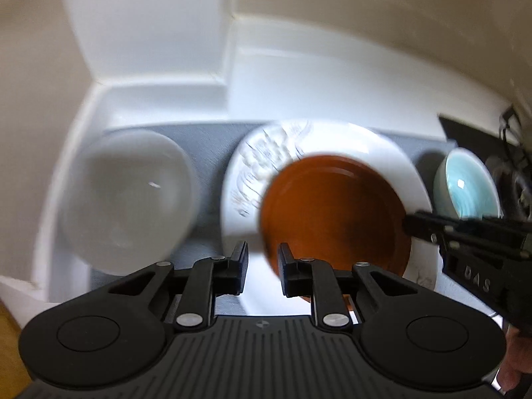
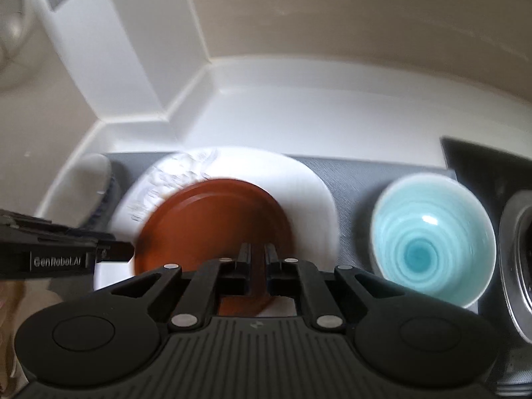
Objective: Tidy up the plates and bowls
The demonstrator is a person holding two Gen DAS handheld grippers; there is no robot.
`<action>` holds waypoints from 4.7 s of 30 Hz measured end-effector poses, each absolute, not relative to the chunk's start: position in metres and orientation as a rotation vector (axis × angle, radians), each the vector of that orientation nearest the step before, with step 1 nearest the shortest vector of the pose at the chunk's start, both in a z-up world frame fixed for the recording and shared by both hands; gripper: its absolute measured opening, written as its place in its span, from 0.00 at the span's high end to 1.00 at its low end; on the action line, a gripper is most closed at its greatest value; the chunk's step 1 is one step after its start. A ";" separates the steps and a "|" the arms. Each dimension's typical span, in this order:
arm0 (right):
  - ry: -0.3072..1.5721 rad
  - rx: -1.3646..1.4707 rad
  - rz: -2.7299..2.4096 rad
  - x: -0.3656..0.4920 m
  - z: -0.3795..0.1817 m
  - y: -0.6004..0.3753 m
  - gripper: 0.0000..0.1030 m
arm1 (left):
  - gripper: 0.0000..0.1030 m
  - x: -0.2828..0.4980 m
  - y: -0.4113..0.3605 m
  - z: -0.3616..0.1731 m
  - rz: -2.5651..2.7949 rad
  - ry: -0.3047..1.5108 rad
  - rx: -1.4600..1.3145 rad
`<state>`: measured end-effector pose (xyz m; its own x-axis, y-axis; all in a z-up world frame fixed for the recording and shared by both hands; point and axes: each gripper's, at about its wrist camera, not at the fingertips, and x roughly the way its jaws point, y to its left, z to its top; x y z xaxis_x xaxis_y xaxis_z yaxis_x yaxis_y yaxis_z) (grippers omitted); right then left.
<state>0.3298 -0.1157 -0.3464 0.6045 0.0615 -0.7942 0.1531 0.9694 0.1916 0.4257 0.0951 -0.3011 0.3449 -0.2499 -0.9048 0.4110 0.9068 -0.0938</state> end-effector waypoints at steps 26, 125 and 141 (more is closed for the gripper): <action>0.938 0.580 0.150 0.395 -0.356 -0.010 0.64 | 0.69 0.448 0.258 -0.326 -0.232 1.044 -0.387; 0.678 0.758 -0.269 0.203 -0.295 -0.251 0.88 | 0.90 0.375 -0.035 -0.257 -0.703 1.101 0.161; 0.588 0.886 -0.387 0.189 -0.349 -0.303 0.87 | 0.87 0.384 -0.119 -0.290 -0.698 1.154 0.315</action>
